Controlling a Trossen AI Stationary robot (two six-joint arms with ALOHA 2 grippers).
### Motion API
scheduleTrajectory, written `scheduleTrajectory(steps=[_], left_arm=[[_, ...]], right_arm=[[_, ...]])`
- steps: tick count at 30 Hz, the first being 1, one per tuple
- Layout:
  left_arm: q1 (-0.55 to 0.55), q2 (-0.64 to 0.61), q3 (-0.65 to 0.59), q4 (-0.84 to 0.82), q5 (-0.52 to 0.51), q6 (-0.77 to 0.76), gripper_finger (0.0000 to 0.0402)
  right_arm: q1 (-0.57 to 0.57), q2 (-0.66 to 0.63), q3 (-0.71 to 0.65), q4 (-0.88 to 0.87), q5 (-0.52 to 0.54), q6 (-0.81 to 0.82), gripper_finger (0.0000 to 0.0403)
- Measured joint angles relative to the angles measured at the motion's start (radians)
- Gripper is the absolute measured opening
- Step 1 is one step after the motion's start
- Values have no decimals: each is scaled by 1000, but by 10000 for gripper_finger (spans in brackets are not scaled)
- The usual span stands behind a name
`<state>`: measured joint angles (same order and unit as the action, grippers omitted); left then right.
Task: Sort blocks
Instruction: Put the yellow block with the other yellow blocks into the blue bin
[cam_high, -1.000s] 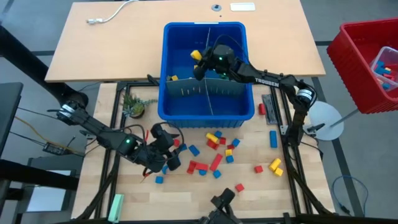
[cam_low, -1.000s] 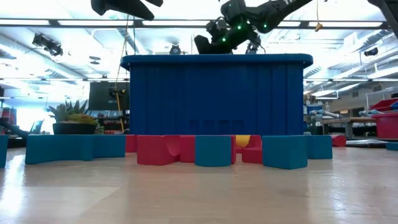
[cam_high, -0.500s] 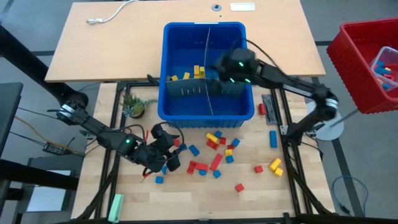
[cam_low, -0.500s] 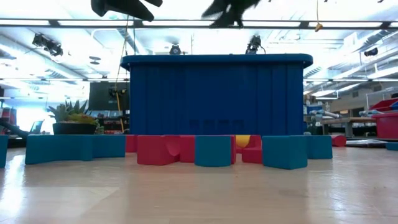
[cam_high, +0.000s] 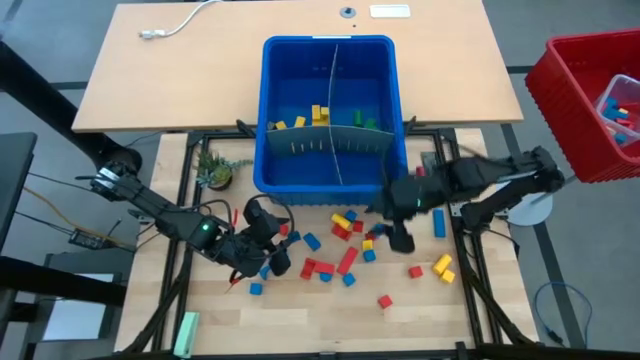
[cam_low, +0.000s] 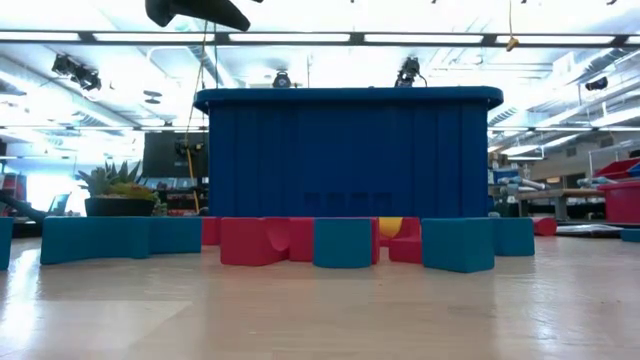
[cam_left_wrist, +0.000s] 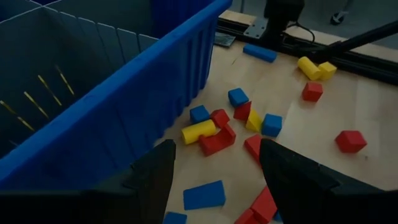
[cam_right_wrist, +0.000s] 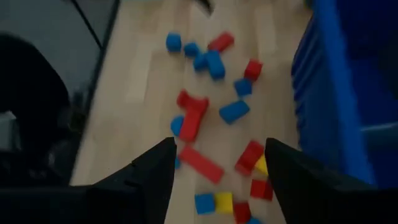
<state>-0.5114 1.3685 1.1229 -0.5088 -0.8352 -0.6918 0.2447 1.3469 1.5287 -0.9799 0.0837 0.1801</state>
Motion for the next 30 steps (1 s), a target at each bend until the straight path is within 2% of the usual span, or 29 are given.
scheduleTrajectory(steps=[5,11,15,20,25,30], left_arm=[[0,0,0,20,1,-7,243],[0,0,0,29,6,-49,243],[0,0,0,49,30,-46,243],[1,0,0,48,39,-45,243],[3,0,0,46,65,-45,243],[3,0,1,44,70,-43,243]], right_arm=[[76,2,-135,-2,113,142,220],[87,3,-340,37,187,513,215],[82,5,-493,172,206,715,219],[67,24,-659,418,204,850,244],[68,57,-756,496,176,969,284],[86,100,-782,568,153,1046,308]])
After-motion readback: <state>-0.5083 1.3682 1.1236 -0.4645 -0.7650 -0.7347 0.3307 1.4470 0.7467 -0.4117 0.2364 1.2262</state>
